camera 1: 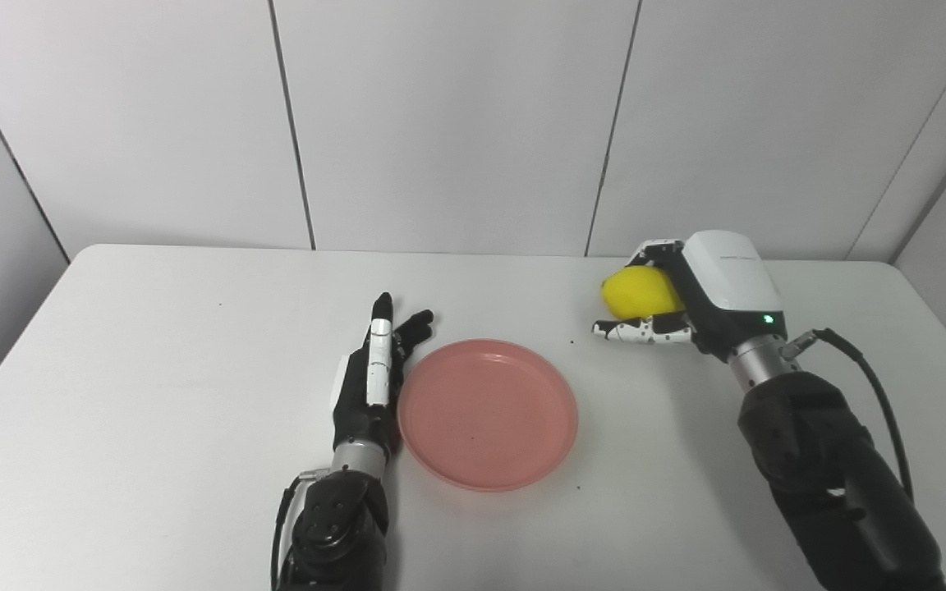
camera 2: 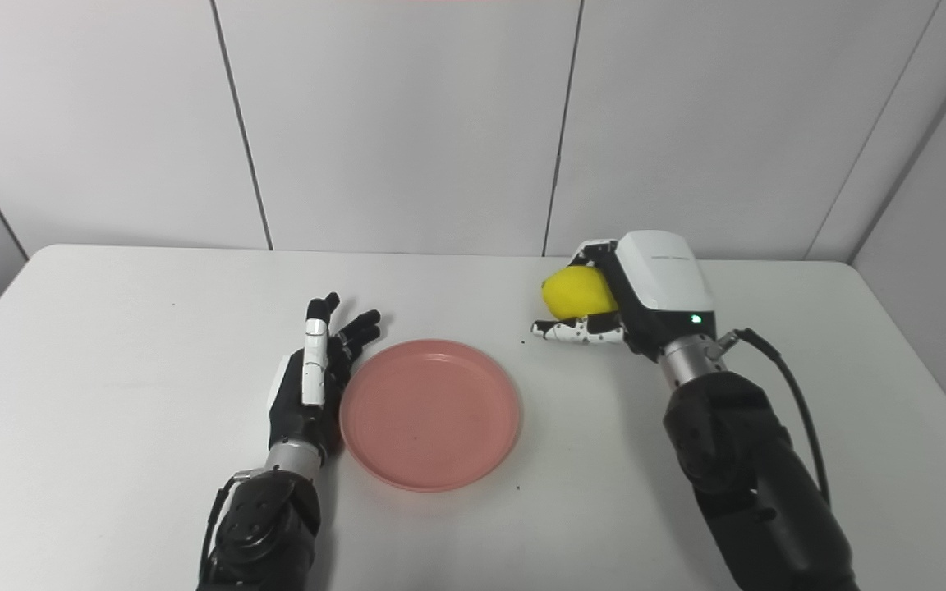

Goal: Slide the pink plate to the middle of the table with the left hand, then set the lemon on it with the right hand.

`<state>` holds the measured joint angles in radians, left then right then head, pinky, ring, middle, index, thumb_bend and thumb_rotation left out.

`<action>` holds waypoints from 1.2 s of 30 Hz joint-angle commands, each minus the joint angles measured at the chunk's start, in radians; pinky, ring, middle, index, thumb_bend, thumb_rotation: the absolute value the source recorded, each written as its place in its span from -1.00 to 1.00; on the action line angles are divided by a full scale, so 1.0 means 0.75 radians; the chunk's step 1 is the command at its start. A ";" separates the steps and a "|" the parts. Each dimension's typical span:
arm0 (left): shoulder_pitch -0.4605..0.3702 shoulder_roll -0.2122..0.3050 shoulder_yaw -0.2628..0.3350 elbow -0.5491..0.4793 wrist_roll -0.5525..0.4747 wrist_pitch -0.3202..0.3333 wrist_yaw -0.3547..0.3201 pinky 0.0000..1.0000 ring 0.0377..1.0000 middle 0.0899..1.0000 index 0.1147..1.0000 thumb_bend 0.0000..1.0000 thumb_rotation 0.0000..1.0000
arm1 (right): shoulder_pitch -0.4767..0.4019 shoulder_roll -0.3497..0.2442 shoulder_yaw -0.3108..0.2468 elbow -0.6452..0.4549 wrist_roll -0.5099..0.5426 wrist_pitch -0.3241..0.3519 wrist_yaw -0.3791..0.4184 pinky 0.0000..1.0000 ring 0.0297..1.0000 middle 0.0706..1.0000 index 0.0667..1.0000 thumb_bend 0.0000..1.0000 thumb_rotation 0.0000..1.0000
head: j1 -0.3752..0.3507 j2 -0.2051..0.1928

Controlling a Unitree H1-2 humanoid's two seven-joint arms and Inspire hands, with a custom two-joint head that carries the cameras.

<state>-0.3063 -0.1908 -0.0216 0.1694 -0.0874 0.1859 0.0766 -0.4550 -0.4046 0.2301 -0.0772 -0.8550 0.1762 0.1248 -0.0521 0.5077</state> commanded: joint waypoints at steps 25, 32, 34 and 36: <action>0.036 -0.031 -0.010 0.075 0.006 0.055 0.014 0.97 0.67 0.53 0.91 0.44 0.99 | -0.173 0.130 0.219 0.291 0.081 -0.160 0.035 -0.50 -0.42 -0.33 -0.16 0.04 -0.10 | -0.006 -0.009; 0.039 -0.034 -0.012 0.079 0.006 0.047 0.015 0.95 0.67 0.53 0.92 0.44 0.99 | -0.173 0.145 0.264 0.297 0.092 -0.191 0.064 -0.55 -0.48 -0.38 -0.19 0.04 -0.08 | -0.003 -0.028; 0.038 -0.033 -0.012 0.083 0.006 0.043 0.014 0.93 0.68 0.52 0.92 0.42 1.00 | -0.175 0.152 0.275 0.282 0.090 -0.187 0.086 -0.53 -0.44 -0.35 -0.18 0.05 -0.09 | -0.004 -0.024; 0.037 -0.033 -0.009 0.085 0.005 0.046 0.012 0.95 0.68 0.53 0.92 0.42 0.98 | -0.181 0.157 0.284 0.272 0.088 -0.185 0.108 -0.50 -0.42 -0.33 -0.16 0.05 -0.05 | -0.004 -0.022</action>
<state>-0.3071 -0.1910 -0.0227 0.1839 -0.0815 0.1679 0.0820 -0.5392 -0.3029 0.4297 0.1619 -0.7983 0.0740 0.1884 -0.0552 0.4909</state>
